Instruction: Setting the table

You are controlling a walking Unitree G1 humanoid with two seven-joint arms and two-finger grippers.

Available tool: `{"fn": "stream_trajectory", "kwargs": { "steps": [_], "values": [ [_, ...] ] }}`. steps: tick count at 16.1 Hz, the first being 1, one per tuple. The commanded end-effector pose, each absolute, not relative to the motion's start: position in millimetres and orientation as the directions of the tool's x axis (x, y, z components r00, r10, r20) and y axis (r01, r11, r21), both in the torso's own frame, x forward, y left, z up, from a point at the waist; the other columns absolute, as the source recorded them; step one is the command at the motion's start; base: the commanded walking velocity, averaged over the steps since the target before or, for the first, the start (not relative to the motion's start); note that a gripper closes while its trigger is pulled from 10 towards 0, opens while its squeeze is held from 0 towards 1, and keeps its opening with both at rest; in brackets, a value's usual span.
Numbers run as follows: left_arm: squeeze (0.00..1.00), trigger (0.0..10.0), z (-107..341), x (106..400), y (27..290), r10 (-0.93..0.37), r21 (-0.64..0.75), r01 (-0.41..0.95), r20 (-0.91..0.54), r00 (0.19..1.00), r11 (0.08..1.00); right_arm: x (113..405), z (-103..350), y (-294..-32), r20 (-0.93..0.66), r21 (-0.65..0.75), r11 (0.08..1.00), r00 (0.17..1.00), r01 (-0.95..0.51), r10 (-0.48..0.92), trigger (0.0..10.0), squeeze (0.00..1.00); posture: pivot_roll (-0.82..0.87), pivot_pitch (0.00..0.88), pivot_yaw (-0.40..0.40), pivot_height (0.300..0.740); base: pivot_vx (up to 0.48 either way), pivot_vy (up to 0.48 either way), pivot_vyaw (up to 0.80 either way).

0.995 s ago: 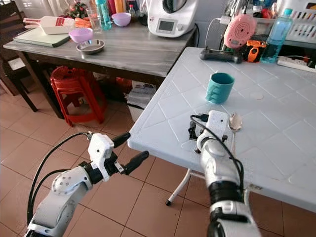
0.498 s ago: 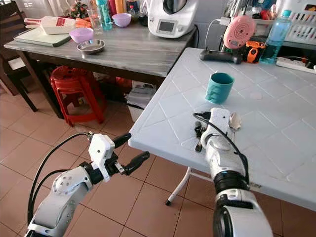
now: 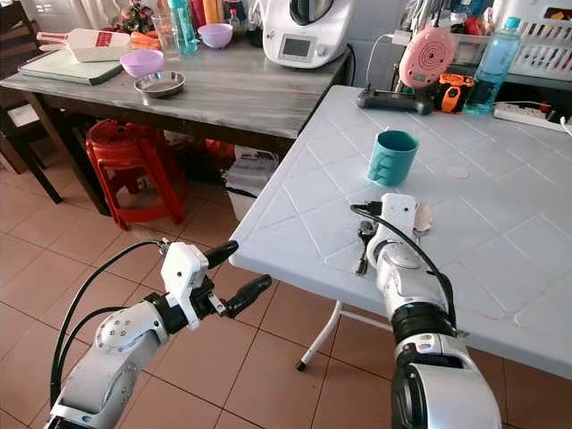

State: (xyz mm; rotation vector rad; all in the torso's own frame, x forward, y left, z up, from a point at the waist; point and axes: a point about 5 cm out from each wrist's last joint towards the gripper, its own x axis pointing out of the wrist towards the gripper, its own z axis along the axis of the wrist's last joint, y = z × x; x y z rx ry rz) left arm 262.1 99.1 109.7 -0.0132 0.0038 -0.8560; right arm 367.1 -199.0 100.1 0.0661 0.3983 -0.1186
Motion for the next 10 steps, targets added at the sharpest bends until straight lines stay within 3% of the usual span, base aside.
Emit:
{"fn": "stream_trajectory", "kwargs": {
  "steps": [1,10],
  "values": [
    [0.00,10.0,111.2,259.7,98.2,-0.766,-0.003,0.766,0.000,0.643,0.643,360.0,82.6,-196.6,-0.470,0.045,0.991,0.878,0.123,-0.087,0.0,0.00,0.01,0.061,0.037,0.740,0.000,0.000,0.00],
    [0.00,10.0,110.9,260.7,97.1,-0.768,0.000,0.768,-0.001,0.640,0.640,356.8,77.3,-195.4,-0.471,0.053,0.991,0.879,0.120,-0.082,0.0,0.00,0.00,0.055,0.041,0.740,0.000,0.000,0.00]
  ]
}}
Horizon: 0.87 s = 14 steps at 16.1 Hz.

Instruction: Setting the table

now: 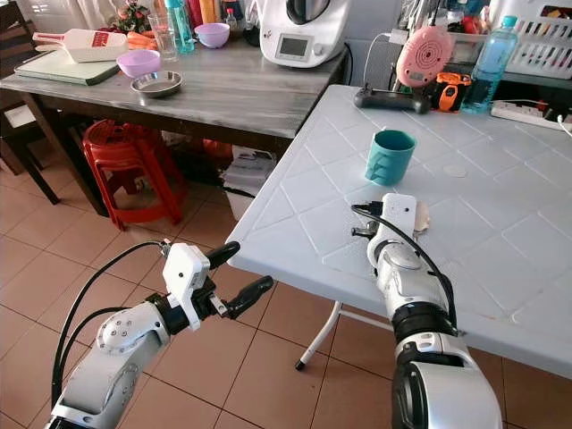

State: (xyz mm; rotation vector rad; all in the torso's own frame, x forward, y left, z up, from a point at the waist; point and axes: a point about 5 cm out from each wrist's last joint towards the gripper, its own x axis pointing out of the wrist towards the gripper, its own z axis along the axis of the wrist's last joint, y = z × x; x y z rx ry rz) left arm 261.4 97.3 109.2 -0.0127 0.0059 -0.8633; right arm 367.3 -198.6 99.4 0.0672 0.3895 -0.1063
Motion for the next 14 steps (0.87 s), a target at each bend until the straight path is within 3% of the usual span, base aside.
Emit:
{"fn": "stream_trajectory", "kwargs": {
  "steps": [1,6,10,11,14],
  "values": [
    [0.00,10.0,110.9,261.0,97.1,-0.767,0.000,0.767,0.000,0.641,0.641,355.9,76.9,-195.8,-0.465,0.062,0.990,0.882,0.125,-0.082,0.0,0.00,0.00,0.054,0.042,0.740,0.000,0.000,0.00],
    [0.00,10.0,112.1,266.5,96.7,-0.763,0.013,0.763,0.008,0.646,0.646,350.3,72.7,-192.8,-0.445,0.109,0.985,0.893,0.134,-0.073,0.0,0.00,-0.01,0.042,0.049,0.740,0.000,0.000,0.00],
    [0.00,10.0,114.5,279.0,101.9,-0.699,0.041,0.698,0.017,0.715,0.715,353.3,87.5,-180.8,-0.333,0.179,0.975,0.941,0.129,-0.063,0.0,0.00,-0.01,0.029,0.048,0.740,0.000,0.000,0.00],
    [0.00,10.0,112.8,288.9,108.4,-0.599,0.084,0.597,-0.003,0.801,0.798,355.3,101.9,-176.7,-0.255,0.209,0.970,0.965,0.124,-0.069,0.0,0.00,-0.01,0.026,0.048,0.740,0.000,0.000,0.00],
    [0.00,10.0,115.2,303.3,121.5,-0.439,0.075,0.436,0.017,0.898,0.897,353.7,125.0,-172.4,-0.134,0.238,0.964,0.987,0.120,-0.090,0.0,0.00,-0.02,0.015,0.043,0.740,0.000,0.000,0.00]
  ]
}}
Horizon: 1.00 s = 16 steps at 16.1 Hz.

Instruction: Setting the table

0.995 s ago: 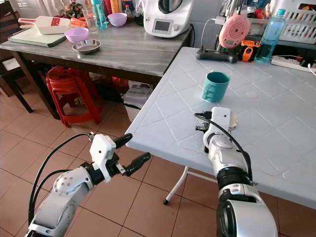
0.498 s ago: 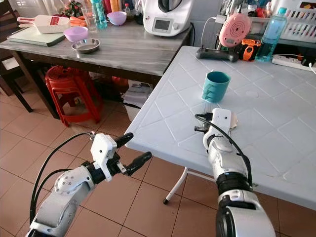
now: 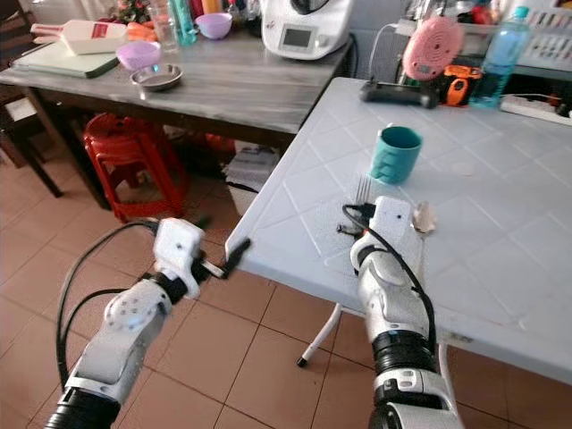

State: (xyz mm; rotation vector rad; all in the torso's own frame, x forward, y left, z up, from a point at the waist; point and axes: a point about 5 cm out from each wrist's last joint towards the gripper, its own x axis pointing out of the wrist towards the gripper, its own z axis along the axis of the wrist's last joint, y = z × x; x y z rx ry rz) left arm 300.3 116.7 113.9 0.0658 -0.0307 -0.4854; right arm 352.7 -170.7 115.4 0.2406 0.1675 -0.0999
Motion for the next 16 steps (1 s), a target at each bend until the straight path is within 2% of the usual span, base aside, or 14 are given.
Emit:
{"fn": "stream_trajectory", "kwargs": {
  "steps": [1,2,3,7,12,16],
  "values": [
    [0.00,10.0,117.6,308.3,125.0,-0.402,0.036,0.401,0.028,0.915,0.915,352.4,131.9,-171.2,-0.107,0.247,0.961,0.989,0.122,-0.098,0.0,0.00,-0.02,0.015,0.041,0.740,0.000,0.000,0.00],
    [0.00,10.0,119.0,312.9,127.9,-0.355,-0.007,0.355,0.026,0.935,0.935,349.6,140.4,-169.4,-0.063,0.265,0.957,0.992,0.121,-0.108,0.0,0.00,-0.02,0.014,0.040,0.740,0.000,0.000,0.00],
    [0.00,10.0,119.7,315.5,130.0,-0.319,-0.005,0.319,0.027,0.948,0.948,347.8,143.9,-168.6,-0.049,0.252,0.961,0.993,0.118,-0.109,10.0,0.00,-0.02,0.012,0.039,0.740,0.000,0.000,0.00],
    [0.00,10.0,117.6,320.0,130.9,-0.299,-0.016,0.300,0.027,0.954,0.954,338.7,151.0,-170.2,-0.011,0.244,0.961,0.991,0.132,-0.133,10.0,0.00,-0.03,0.008,0.036,0.740,0.000,0.000,0.00],
    [0.00,10.0,114.4,319.1,118.9,-0.320,-0.059,0.321,0.022,0.947,0.945,333.3,145.8,-169.5,-0.033,0.224,0.965,0.991,0.134,-0.130,10.0,0.00,-0.03,0.000,0.033,0.740,0.000,0.000,-0.73],
    [0.00,10.0,113.3,319.8,118.8,-0.323,-0.054,0.324,0.021,0.946,0.945,331.7,146.5,-167.7,-0.029,0.215,0.969,0.992,0.123,-0.120,10.0,0.00,-0.03,0.000,0.035,0.740,0.000,0.000,-0.77]
  ]
}}
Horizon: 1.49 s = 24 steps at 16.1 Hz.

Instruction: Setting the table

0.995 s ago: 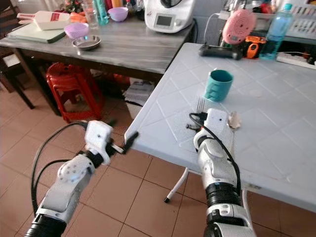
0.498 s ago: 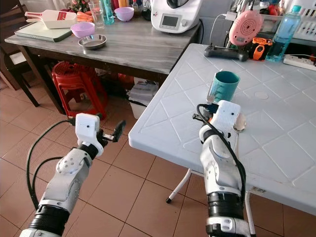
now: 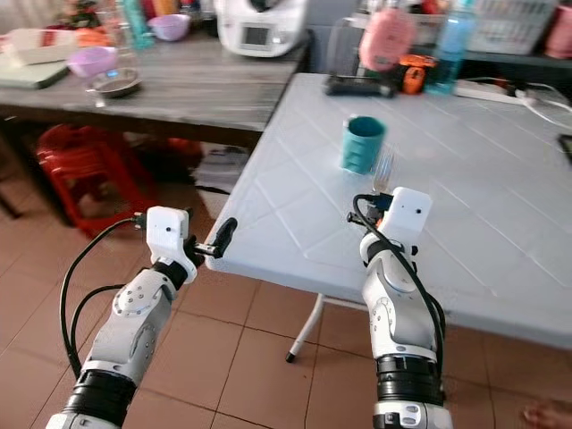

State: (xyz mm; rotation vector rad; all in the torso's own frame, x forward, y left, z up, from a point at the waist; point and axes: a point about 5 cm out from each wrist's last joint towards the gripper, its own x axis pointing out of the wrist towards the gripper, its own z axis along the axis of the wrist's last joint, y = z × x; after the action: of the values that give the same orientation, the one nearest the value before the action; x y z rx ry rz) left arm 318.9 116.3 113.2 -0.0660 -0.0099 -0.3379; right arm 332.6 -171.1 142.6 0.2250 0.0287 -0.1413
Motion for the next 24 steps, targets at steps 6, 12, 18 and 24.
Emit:
{"fn": "stream_trajectory", "kwargs": {
  "steps": [6,12,18,24],
  "values": [
    [0.00,10.0,111.5,317.7,116.5,-0.344,-0.056,0.345,0.021,0.939,0.937,331.3,145.8,-165.8,-0.032,0.227,0.966,0.993,0.120,-0.116,10.0,0.00,-0.03,0.000,0.037,0.740,0.000,0.116,-0.78],
    [0.00,10.0,111.5,317.3,113.9,-0.352,-0.060,0.353,0.020,0.936,0.934,330.1,143.1,-165.3,-0.040,0.229,0.965,0.992,0.125,-0.119,10.0,0.00,-0.03,0.000,0.039,0.740,0.000,0.377,-0.19],
    [0.00,10.0,111.6,316.9,113.4,-0.357,-0.059,0.357,0.020,0.934,0.932,329.6,142.5,-166.5,-0.039,0.230,0.964,0.991,0.132,-0.127,10.0,0.00,-0.03,0.002,0.042,0.740,0.000,0.384,0.00],
    [0.00,10.0,111.5,316.8,111.4,-0.360,-0.058,0.361,0.019,0.933,0.931,329.0,144.7,-172.2,-0.021,0.224,0.964,0.989,0.145,-0.144,10.0,0.00,-0.03,0.003,0.043,0.740,0.000,0.373,0.00]
  ]
}}
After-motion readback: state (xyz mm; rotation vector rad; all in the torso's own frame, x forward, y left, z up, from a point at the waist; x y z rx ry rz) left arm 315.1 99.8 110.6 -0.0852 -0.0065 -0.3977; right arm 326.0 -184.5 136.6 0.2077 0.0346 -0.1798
